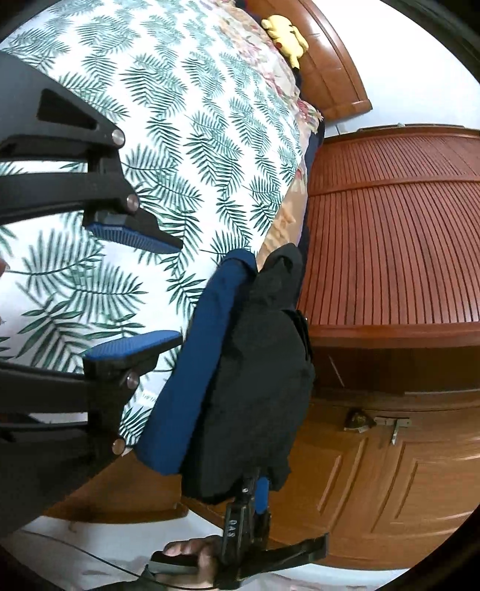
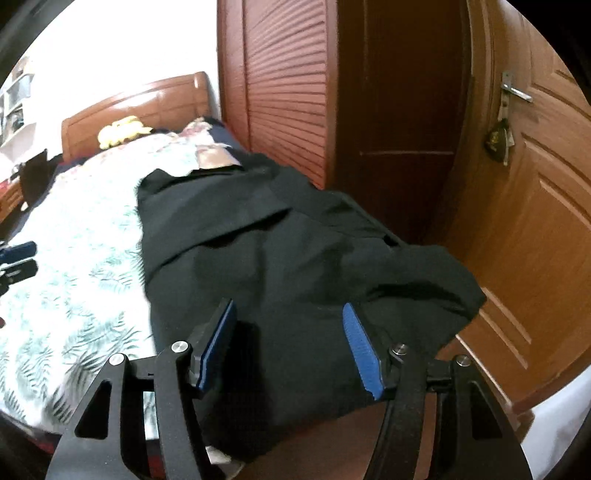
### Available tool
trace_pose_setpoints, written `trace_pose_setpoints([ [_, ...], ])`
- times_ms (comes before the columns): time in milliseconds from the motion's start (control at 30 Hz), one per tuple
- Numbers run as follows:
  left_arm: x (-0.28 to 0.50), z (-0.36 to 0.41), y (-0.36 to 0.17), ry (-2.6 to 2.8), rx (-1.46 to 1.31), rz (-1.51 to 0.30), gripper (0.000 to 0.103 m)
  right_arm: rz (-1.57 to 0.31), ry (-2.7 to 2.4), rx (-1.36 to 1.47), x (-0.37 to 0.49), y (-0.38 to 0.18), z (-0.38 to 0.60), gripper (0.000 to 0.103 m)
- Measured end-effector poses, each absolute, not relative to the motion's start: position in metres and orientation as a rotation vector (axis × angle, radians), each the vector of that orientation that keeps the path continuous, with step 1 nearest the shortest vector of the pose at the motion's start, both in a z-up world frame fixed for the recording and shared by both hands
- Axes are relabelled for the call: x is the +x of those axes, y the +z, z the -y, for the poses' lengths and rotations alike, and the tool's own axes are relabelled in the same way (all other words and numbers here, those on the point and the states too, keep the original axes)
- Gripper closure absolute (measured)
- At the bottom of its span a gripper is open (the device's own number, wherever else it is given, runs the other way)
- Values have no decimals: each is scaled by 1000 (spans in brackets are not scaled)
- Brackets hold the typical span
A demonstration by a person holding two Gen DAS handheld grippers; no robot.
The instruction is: Fold large clothes
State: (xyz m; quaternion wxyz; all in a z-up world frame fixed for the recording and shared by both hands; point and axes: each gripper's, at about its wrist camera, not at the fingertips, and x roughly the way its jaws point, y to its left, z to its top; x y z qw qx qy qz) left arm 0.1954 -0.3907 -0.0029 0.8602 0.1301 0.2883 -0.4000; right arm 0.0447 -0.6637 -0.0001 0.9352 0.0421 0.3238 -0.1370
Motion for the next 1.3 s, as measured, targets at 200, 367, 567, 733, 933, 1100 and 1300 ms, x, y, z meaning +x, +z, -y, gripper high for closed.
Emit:
trace_pose_setpoints([
  [200,177,362,-3,-844,230,-615,61,-747,-237,6,43,-27,633,39],
  [367,161,334,-1,-799,221,-593,60,-746,-261,3,50,-26,624,34],
  [567,144,292,0,-717,212,-607,59,-639,-239,21,34,0,596,35],
  [733,131,254,0,-646,197,-604,59,-590,-149,1,38,12,543,35],
  [933,122,215,-12,-548,193,-639,59,-571,-38,1,59,10,478,31],
  [1100,122,186,-36,-480,165,-672,59,-586,47,-6,84,-5,428,26],
  [1300,128,152,-64,-412,141,-691,59,-632,119,-60,114,-37,364,22],
])
